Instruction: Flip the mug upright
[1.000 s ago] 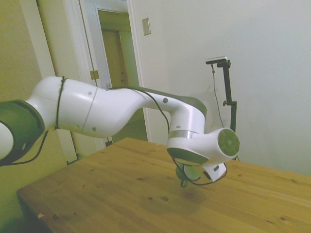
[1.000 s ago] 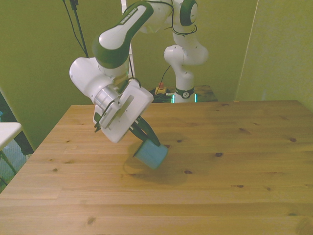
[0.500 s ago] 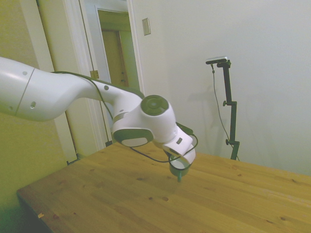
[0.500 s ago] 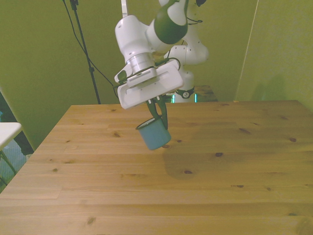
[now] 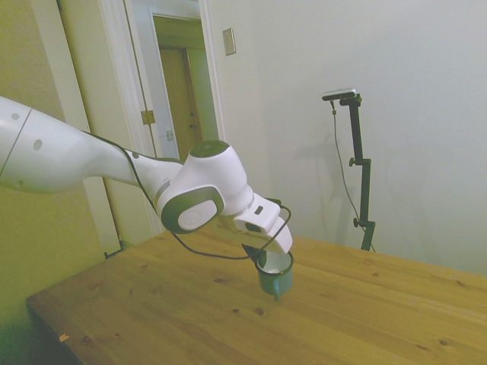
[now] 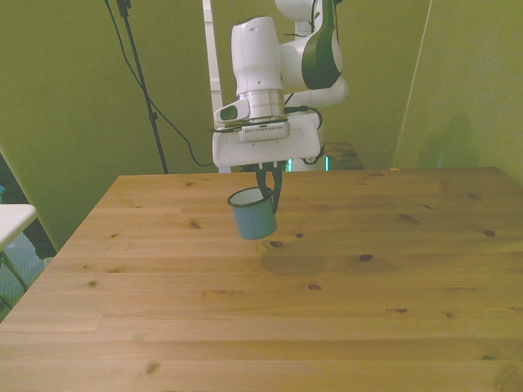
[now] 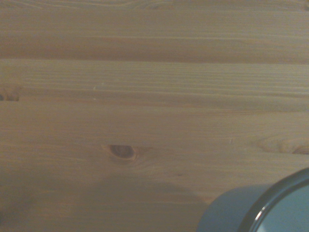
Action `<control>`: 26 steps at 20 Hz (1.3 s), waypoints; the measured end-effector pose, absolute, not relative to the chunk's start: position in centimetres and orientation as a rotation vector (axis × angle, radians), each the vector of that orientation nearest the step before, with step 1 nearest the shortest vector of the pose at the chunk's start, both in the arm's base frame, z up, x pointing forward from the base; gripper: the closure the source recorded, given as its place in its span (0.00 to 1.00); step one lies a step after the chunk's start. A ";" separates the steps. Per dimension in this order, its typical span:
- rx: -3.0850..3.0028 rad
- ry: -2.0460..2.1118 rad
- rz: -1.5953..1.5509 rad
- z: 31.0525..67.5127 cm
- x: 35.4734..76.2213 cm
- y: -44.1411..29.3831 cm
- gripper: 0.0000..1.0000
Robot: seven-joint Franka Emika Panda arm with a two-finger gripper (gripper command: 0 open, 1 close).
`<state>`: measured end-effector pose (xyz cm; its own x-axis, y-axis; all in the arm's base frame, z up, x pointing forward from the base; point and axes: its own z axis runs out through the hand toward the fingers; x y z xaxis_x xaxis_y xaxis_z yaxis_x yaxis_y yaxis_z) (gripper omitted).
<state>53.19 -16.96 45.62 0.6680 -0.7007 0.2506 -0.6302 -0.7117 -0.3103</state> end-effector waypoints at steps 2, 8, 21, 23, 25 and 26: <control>-2.719 1.081 -0.502 45.3 53.5 -16.9 1.00; -2.833 1.089 -0.472 41.8 54.9 -17.6 1.00; -2.875 1.101 -0.457 38.8 55.9 -18.4 0.00; -2.875 1.099 -0.460 38.9 56.0 -18.3 0.00; -2.874 1.097 -0.463 39.0 56.1 -18.2 0.00; -2.873 1.099 -0.465 39.0 56.2 -18.1 0.00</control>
